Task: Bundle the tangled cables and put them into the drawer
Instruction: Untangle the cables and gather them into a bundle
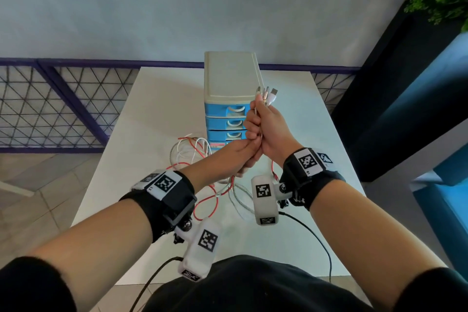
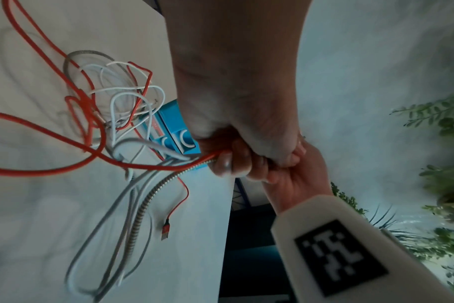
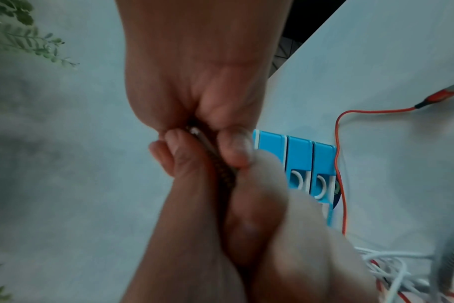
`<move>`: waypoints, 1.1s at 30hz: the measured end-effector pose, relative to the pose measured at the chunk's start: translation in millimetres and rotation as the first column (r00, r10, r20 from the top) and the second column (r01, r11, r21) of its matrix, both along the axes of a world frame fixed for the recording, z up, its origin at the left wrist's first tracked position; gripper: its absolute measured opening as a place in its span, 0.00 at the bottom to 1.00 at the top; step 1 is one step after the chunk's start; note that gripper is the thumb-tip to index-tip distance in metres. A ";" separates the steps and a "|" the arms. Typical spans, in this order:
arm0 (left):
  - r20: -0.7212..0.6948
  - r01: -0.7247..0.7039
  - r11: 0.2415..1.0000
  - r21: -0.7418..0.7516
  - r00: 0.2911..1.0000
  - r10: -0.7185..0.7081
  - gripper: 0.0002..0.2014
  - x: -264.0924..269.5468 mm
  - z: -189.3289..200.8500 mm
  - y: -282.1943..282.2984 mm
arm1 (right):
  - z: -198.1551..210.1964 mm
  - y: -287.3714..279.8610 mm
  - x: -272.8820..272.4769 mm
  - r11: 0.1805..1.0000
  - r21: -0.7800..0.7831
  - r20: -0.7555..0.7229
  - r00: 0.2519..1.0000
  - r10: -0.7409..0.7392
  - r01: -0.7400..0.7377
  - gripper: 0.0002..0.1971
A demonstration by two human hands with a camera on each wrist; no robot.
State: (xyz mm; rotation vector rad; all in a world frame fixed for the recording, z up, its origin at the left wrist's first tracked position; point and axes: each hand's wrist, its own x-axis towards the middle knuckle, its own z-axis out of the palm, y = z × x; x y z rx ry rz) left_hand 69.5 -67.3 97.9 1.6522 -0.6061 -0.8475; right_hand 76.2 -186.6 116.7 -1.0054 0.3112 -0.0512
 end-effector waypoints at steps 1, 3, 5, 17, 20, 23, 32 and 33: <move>-0.004 0.010 1.000 0.016 1.000 -0.010 0.23 1.6 1.8 2.3 | 2.2 -0.7 -0.4 1.000 0.007 0.010 1.000 0.002 -0.003 0.16; 0.004 0.031 0.997 0.072 0.999 -0.032 0.25 5.6 4.4 6.4 | 4.4 -0.2 -1.4 1.000 0.026 0.028 1.000 0.004 -0.005 0.16; 0.038 0.053 0.990 0.128 0.998 -0.058 0.28 7.6 5.1 10.5 | 5.8 2.3 -2.4 0.999 0.039 0.043 0.999 -0.004 0.002 0.16; -0.274 -0.033 0.995 -0.095 0.962 0.006 0.14 1.4 0.7 22.6 | 12.9 -8.5 -5.8 0.966 0.255 0.094 0.995 0.017 -0.040 0.16; -0.242 0.036 0.994 -0.103 0.968 -0.060 0.14 2.9 -2.4 25.0 | 15.2 -11.1 -8.6 0.961 0.236 0.102 0.987 0.120 -0.142 0.17; -0.088 0.152 0.987 0.044 0.985 -0.147 0.23 4.8 -8.0 33.5 | 15.2 -16.3 -8.5 0.980 0.143 0.052 0.990 0.134 -0.140 0.17; 0.228 0.030 0.978 0.207 0.971 -0.078 0.19 25.4 -14.0 50.7 | 14.9 -23.9 -17.4 0.981 -0.133 -0.125 0.985 0.122 -0.139 0.14; 0.325 -0.017 0.973 0.230 0.944 -0.060 0.17 29.4 -12.0 48.6 | 15.8 -22.2 -18.2 0.962 -0.186 -0.144 0.974 0.174 -0.200 0.14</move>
